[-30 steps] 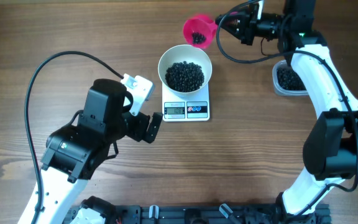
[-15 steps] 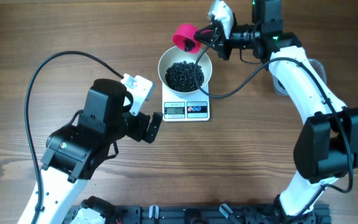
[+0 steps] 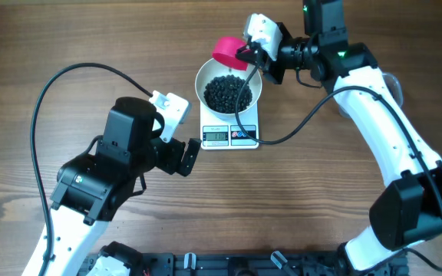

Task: Scoop item into bowl and weigh 150g on scale
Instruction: 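Carry the scoop over the white bowl and pour beans in, then return the scoop with the right gripper into the bean tub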

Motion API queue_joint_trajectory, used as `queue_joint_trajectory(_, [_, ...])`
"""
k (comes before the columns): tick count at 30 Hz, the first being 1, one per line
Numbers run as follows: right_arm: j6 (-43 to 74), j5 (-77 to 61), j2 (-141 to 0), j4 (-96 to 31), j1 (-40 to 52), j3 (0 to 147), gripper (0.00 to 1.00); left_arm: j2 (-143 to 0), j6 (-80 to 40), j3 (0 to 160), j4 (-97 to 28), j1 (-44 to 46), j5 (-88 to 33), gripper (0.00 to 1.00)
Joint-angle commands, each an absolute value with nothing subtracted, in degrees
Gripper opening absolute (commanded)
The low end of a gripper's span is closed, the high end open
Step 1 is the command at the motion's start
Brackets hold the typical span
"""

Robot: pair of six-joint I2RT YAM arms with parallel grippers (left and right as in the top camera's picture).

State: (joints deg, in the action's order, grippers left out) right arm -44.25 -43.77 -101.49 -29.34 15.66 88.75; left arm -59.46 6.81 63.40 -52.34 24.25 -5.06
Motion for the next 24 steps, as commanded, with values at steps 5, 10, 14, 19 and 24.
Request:
queue_joint_trajectory(5, [-29.69, -43.99, -98.91, -28.56, 14.33, 89.3, 0.04, -59.24, 7.27, 64.18, -52.16, 23.99, -5.74, 1.0])
queue_joint_trajectory(10, [2.68, -39.05, -94.54, -28.16, 2.61, 89.3, 0.04, -59.24, 7.27, 64.18, -52.16, 23.99, -5.74, 1.0])
queue_joint_trajectory(14, [6.48, -16.99, -89.45, -40.12, -4.49, 89.32, 0.04, -59.24, 7.29, 64.18, -52.16, 23.99, -5.76, 1.0])
queue_joint_trajectory(19, [5.96, 6.04, -85.19, -49.15, -4.47, 89.32, 0.04, -59.24, 7.27, 64.18, -52.16, 23.99, -5.74, 1.0])
queue_joint_trajectory(24, [-5.04, 16.73, -86.83, -50.59, -4.03, 89.27, 0.04, -59.24, 7.29, 64.18, -52.16, 23.99, -5.76, 1.0])
